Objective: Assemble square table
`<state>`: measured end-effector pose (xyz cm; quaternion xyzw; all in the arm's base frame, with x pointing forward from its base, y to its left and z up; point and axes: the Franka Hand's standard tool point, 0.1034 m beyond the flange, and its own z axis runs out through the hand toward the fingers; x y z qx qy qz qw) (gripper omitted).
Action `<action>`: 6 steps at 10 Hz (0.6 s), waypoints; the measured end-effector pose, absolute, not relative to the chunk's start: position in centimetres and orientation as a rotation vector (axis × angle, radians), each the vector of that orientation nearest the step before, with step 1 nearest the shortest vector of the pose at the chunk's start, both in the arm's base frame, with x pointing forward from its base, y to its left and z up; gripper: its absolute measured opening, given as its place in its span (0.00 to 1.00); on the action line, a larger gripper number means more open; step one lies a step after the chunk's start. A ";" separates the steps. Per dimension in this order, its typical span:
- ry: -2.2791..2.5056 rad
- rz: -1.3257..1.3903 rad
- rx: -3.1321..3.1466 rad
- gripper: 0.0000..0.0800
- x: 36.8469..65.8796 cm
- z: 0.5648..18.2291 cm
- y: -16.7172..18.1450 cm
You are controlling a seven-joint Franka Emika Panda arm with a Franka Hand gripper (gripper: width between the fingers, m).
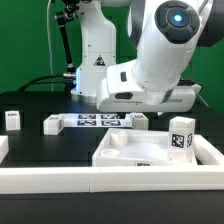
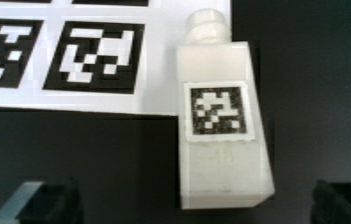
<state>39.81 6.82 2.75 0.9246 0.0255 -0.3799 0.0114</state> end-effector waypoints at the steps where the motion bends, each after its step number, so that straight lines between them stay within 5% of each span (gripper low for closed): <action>1: 0.080 -1.189 2.894 0.81 39.8 2.7 7.1; 6: 0.106 -1.174 2.950 0.81 40.3 2.6 6.8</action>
Offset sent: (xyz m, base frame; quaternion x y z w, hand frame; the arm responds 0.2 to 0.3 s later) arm 0.0000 0.0000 0.0000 0.0000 0.0000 0.0000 1.0000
